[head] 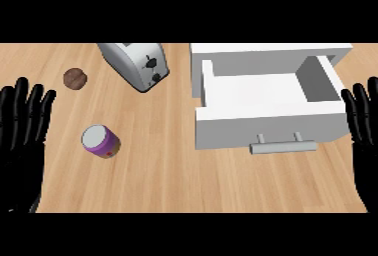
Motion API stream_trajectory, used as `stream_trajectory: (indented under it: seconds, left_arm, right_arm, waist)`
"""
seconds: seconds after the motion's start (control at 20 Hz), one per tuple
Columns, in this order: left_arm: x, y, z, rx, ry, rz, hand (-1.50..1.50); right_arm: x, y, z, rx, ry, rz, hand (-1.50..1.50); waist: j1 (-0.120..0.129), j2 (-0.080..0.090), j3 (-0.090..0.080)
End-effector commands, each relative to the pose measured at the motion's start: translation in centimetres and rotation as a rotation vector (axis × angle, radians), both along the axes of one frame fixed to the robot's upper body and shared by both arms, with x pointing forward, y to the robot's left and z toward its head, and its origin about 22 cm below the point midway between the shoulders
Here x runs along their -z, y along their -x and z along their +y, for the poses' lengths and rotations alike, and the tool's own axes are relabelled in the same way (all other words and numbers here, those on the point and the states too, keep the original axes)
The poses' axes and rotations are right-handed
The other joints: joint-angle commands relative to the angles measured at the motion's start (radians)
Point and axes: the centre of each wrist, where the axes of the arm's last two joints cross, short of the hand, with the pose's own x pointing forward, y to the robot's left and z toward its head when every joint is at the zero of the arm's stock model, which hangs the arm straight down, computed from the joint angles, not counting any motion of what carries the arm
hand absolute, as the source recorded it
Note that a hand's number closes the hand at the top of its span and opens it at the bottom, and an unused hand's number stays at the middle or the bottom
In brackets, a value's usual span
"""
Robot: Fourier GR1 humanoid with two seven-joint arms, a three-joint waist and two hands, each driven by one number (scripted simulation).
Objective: Pick up the can, place it into the drawer and close the drawer
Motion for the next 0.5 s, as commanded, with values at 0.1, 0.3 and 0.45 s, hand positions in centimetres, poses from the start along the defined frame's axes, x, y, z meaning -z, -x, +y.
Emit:
stream_trajectory:
  seconds: [0.1, 0.3, 0.45]
  left_arm:
    - [0.6, -1.5, 0.9, 0.018, 0.018, -0.001, -1.5]
    - [3.8, -1.6, 2.7, -0.148, -0.009, 0.34, -1.5]
    - [3.4, -1.5, 2.3, -0.18, -0.011, 0.405, -1.5]
  right_arm:
    - [0.0, 0.5, -1.2, -0.011, -0.035, 0.023, -1.5]
    - [2.9, 1.2, -1.3, 0.15, -0.107, 0.272, -1.5]
    - [3.4, 1.9, -1.3, 0.205, -0.124, 0.329, -1.5]
  waist:
    - [0.055, 0.024, 0.011]
    - [0.048, 0.041, 0.012]
    - [0.052, 0.025, 0.012]
